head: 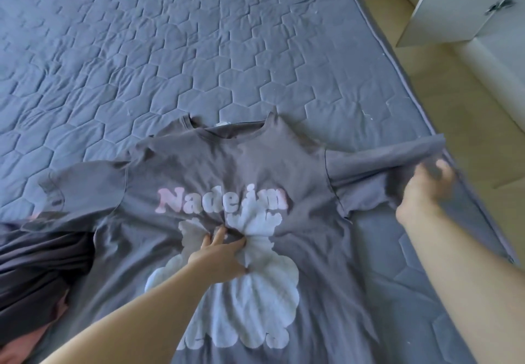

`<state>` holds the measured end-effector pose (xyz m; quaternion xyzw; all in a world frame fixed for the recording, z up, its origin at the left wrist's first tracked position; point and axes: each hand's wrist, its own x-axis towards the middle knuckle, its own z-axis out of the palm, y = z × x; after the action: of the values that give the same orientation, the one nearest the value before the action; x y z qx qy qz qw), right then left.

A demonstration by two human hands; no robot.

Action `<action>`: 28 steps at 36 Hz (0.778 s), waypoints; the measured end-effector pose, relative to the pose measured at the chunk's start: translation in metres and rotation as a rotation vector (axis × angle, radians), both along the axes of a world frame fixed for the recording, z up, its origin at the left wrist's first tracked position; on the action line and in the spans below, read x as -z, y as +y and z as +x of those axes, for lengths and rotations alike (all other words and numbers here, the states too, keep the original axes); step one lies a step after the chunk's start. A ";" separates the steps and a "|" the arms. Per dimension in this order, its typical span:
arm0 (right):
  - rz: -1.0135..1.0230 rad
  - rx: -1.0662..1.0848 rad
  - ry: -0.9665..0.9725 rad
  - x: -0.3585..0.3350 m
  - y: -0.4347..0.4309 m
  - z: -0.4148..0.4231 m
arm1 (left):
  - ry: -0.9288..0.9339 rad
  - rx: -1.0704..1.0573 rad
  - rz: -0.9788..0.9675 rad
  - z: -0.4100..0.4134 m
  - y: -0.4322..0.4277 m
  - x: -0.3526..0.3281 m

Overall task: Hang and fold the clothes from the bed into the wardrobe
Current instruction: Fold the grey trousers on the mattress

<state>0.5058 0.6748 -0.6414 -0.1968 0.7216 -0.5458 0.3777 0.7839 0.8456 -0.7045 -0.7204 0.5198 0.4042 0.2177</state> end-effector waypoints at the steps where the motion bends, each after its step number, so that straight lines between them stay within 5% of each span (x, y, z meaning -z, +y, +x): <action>1: 0.108 0.007 0.021 0.009 0.007 0.002 | -0.002 0.004 0.003 -0.001 0.000 -0.002; 6: 0.426 -0.030 0.021 0.041 0.056 0.018 | -0.002 0.001 0.000 -0.003 0.000 -0.008; 14: 0.441 -0.505 -0.067 0.049 0.135 0.027 | 0.006 -0.034 -0.086 -0.007 0.019 -0.019; 28: 0.561 -0.597 -0.002 0.022 0.170 0.005 | -0.081 -0.006 -0.359 -0.036 0.073 -0.039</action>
<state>0.5111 0.8447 -0.6636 -0.2863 0.7534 -0.1944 0.5591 0.7474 0.9188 -0.6659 -0.7649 0.5724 0.2761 0.1053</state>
